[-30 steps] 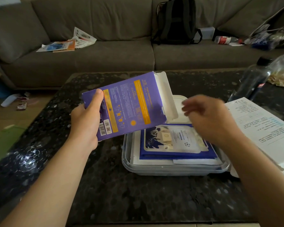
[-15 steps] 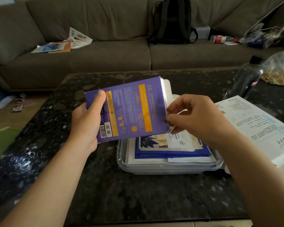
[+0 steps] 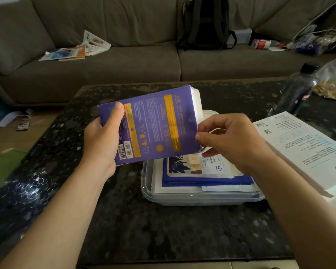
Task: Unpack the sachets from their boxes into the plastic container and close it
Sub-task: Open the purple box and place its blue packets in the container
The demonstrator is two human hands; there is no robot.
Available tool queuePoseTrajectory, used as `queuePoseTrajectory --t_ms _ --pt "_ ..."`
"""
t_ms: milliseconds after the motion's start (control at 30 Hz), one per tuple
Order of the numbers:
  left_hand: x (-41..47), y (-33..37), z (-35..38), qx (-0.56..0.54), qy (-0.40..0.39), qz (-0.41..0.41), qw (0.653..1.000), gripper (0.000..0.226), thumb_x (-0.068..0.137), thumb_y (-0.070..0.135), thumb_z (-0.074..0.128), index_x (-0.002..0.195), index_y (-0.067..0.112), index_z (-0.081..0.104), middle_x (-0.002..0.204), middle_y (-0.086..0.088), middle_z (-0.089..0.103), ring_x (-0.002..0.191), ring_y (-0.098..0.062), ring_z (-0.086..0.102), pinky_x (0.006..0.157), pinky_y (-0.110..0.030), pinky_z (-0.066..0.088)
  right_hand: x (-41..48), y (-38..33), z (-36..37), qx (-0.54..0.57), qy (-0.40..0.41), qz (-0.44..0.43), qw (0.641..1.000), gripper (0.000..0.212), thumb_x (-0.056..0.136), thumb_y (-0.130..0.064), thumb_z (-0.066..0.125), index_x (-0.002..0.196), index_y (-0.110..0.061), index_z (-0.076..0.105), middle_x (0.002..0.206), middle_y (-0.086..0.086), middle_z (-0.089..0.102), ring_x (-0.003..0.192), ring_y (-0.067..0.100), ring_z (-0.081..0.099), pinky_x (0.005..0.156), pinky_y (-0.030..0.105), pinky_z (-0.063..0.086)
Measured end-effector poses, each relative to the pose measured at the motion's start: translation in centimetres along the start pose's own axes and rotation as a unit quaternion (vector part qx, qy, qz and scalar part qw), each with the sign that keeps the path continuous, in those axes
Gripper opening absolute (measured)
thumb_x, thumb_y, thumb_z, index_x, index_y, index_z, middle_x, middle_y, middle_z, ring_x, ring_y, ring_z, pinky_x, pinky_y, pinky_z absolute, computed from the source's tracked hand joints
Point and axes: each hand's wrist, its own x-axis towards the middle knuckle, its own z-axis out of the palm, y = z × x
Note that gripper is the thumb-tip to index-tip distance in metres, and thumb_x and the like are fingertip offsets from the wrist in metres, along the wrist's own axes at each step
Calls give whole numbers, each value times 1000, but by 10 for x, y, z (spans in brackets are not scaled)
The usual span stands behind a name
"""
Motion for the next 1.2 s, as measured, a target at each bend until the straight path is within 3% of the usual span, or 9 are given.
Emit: queuePoseTrajectory --t_ms 200,333,467,667,767,900,1000,1200 --pt "1 1 -1 -1 3 6 1000 34 99 55 62 110 24 71 94 9 81 84 -12 79 81 -41 63 2 2 0 -22 -34 -7 999 8 92 -17 66 94 -22 72 92 -4 74 87 8 73 58 22 60" --pt "1 -1 -1 -2 -2 8 1000 36 99 54 63 113 22 71 97 7 81 86 -13 79 83 -43 63 4 5 1 -60 -61 -10 996 16 98 -13 60 104 -15 75 96 -3 75 90 10 72 62 22 61" --pt "0 -1 0 -7 -7 6 1000 34 99 53 63 111 22 71 95 7 81 84 -13 79 78 -39 62 5 5 3 -54 -50 -17 997 14 97 -7 60 92 -9 73 87 0 75 83 14 74 65 25 62" --pt "2 -1 -3 5 -10 9 1000 39 99 54 62 114 20 71 94 7 81 84 -12 79 76 -39 61 4 3 3 62 -43 22 997 20 87 -4 70 73 -7 58 75 6 75 79 25 75 63 36 59" --pt "4 -1 -5 1 -7 1 1000 38 98 55 63 111 21 72 93 7 81 82 -13 79 76 -39 62 3 2 -3 159 -80 73 981 23 79 -14 72 77 -2 53 93 15 76 92 29 75 68 43 62" --pt "10 0 -10 -1 6 -7 1000 38 97 56 64 112 22 72 94 8 81 82 -12 79 79 -42 63 3 3 -16 275 -80 88 954 19 76 -12 69 74 -9 50 108 14 74 103 31 73 68 39 64" --pt "12 -1 -13 1 10 -7 1000 37 98 56 64 111 23 72 95 8 81 83 -12 79 82 -43 62 5 5 -24 281 -53 94 954 18 75 -7 69 81 -8 52 112 17 73 102 33 73 74 45 64" --pt "14 0 -17 19 7 -2 1000 35 98 56 64 107 24 73 92 9 81 81 -11 79 79 -40 62 8 9 -35 193 -31 114 974 37 87 -2 66 122 -8 55 104 12 76 95 32 75 82 52 58"
